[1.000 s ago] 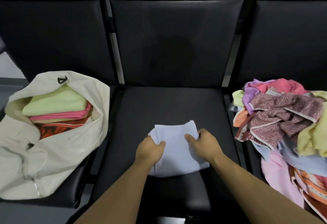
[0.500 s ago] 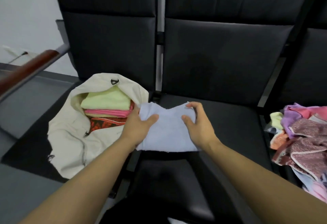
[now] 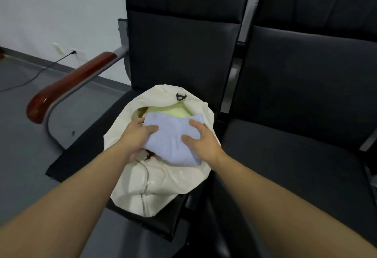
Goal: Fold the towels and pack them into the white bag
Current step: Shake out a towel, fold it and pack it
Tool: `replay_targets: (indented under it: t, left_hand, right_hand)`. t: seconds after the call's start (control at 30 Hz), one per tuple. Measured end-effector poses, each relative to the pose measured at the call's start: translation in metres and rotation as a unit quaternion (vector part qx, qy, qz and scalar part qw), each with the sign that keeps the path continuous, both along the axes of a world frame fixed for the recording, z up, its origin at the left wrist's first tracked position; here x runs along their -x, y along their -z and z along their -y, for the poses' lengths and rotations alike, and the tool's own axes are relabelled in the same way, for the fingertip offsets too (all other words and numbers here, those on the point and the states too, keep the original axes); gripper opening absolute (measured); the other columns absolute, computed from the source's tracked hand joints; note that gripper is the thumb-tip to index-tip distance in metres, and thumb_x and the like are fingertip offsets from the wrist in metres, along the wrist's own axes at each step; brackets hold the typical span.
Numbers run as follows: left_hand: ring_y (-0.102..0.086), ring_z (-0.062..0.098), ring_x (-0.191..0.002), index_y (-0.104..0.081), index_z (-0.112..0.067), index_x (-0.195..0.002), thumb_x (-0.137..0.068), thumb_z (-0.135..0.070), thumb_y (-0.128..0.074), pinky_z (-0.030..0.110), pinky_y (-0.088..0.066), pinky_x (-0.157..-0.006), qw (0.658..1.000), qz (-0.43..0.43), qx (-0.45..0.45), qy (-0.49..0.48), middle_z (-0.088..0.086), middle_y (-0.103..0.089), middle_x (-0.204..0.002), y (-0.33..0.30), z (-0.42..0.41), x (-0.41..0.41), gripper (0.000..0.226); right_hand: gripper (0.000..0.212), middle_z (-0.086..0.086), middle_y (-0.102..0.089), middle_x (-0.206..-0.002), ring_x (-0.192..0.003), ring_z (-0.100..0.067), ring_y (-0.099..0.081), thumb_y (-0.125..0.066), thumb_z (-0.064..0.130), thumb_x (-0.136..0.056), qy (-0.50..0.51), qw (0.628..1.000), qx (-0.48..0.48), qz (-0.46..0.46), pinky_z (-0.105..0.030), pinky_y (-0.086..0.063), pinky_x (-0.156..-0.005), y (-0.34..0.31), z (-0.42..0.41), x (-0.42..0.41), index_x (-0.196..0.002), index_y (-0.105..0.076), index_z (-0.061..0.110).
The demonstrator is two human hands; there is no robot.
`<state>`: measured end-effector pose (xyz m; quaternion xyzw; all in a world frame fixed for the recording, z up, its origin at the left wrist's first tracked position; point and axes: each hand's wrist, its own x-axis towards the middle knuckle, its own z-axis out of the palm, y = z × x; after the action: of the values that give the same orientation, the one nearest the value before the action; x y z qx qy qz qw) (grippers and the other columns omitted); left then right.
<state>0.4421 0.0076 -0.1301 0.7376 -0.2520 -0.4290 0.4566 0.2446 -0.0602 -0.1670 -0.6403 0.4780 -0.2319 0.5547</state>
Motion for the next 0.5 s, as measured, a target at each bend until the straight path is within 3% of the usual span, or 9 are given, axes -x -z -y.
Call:
replay_targets:
  t: [0.07, 0.13, 0.23, 0.4, 0.5]
  left_hand:
    - [-0.069, 0.031, -0.105, -0.051, -0.019, -0.137, -0.093, -0.011, -0.071, 0.048, -0.057, -0.091, 1.000, 0.007, -0.006, 0.002, 0.007, -0.067, -0.120, 0.012, 0.000, -0.005, 0.048]
    - [-0.066, 0.030, -0.108, -0.045, -0.025, -0.140, -0.094, -0.009, -0.070, 0.044, -0.058, -0.085, 1.000, -0.001, -0.006, 0.020, 0.005, -0.063, -0.123, 0.023, -0.003, -0.007, 0.055]
    - [-0.062, 0.027, -0.113, -0.039, -0.030, -0.134, -0.095, -0.008, -0.066, 0.045, -0.057, -0.086, 0.997, 0.013, -0.026, 0.065, 0.001, -0.059, -0.126, 0.034, -0.001, -0.008, 0.052]
    - [-0.060, 0.026, -0.106, -0.036, -0.015, -0.128, -0.089, -0.014, -0.068, 0.038, -0.054, -0.078, 0.981, 0.105, -0.121, 0.109, 0.006, -0.058, -0.115, 0.023, 0.003, -0.013, 0.050]
    - [-0.059, 0.030, -0.101, -0.052, -0.002, -0.117, -0.098, -0.013, -0.056, 0.034, -0.048, -0.076, 0.953, 0.147, -0.193, 0.180, 0.022, -0.062, -0.113, 0.014, 0.003, -0.016, 0.022]
  right_hand:
    - [0.054, 0.006, -0.045, -0.144, -0.134, -0.019, -0.047, -0.071, 0.032, -0.092, -0.019, 1.000, -0.023, -0.009, -0.037, -0.044, -0.110, 0.010, -0.001, -0.004, -0.142, -0.050, 0.031]
    - [0.047, 0.006, -0.042, -0.142, -0.135, -0.019, -0.044, -0.066, 0.036, -0.095, -0.063, 0.996, -0.014, -0.061, -0.029, -0.041, -0.107, 0.016, -0.003, -0.006, -0.139, -0.053, 0.031]
    - [0.051, 0.001, -0.031, -0.150, -0.137, -0.021, -0.037, -0.051, 0.047, -0.101, -0.139, 0.976, 0.014, -0.167, -0.022, -0.031, -0.102, 0.019, -0.008, -0.007, -0.147, -0.043, 0.028]
    - [0.059, -0.005, -0.043, -0.151, -0.126, -0.028, -0.051, -0.034, 0.065, -0.100, -0.194, 0.943, 0.029, -0.269, -0.033, -0.041, -0.099, 0.009, -0.012, -0.006, -0.149, -0.037, 0.031]
    - [0.060, -0.004, -0.055, -0.140, -0.114, -0.025, -0.055, -0.031, 0.070, -0.098, -0.203, 0.940, 0.023, -0.272, -0.034, -0.041, -0.091, -0.009, -0.014, -0.010, -0.141, -0.046, 0.032]
